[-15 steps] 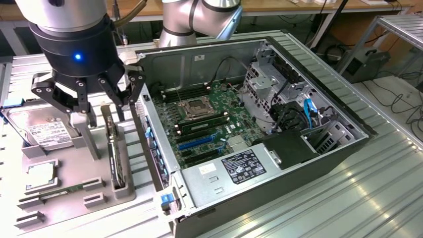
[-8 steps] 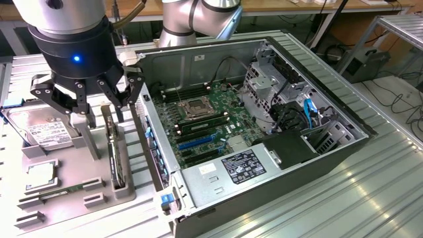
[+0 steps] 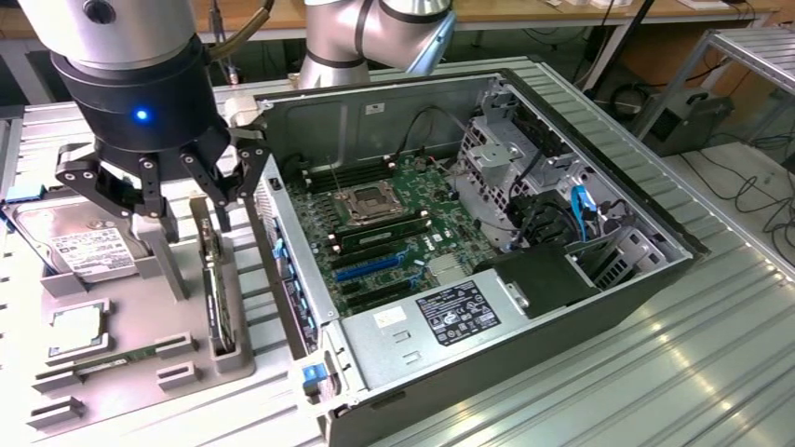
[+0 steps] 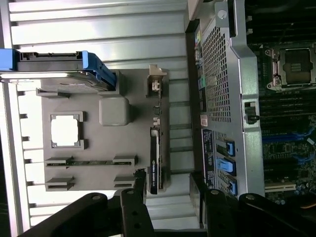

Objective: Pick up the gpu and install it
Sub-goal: 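Pick up the gpu and move the gpu toward the slot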

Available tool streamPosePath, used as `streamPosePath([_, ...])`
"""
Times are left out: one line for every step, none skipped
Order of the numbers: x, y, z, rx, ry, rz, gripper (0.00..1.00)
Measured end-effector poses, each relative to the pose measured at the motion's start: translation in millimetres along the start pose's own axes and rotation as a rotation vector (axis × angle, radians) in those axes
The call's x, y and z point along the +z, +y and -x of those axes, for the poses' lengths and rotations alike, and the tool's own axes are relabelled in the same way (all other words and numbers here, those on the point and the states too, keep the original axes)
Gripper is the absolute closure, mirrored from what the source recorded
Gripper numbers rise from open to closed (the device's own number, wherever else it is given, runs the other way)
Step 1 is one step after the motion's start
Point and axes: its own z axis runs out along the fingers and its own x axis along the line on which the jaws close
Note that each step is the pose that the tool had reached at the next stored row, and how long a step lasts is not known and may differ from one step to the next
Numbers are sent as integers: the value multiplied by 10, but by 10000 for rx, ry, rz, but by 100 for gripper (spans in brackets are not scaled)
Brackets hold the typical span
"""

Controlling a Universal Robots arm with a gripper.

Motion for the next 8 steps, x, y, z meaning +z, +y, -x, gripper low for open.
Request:
streamPosePath([3,0,-1,0,0,0,52])
streamPosePath([7,0,-1,0,0,0,52])
streamPosePath([9,0,-2,0,0,0,52])
streamPosePath([13,-1,-3,0,0,0,52])
streamPosePath([16,-1,-4,0,0,-1,52])
streamPosePath([23,-1,-5,0,0,-1,52])
streamPosePath([27,-2,-6,0,0,0,52])
streamPosePath([30,-2,-7,0,0,0,52])
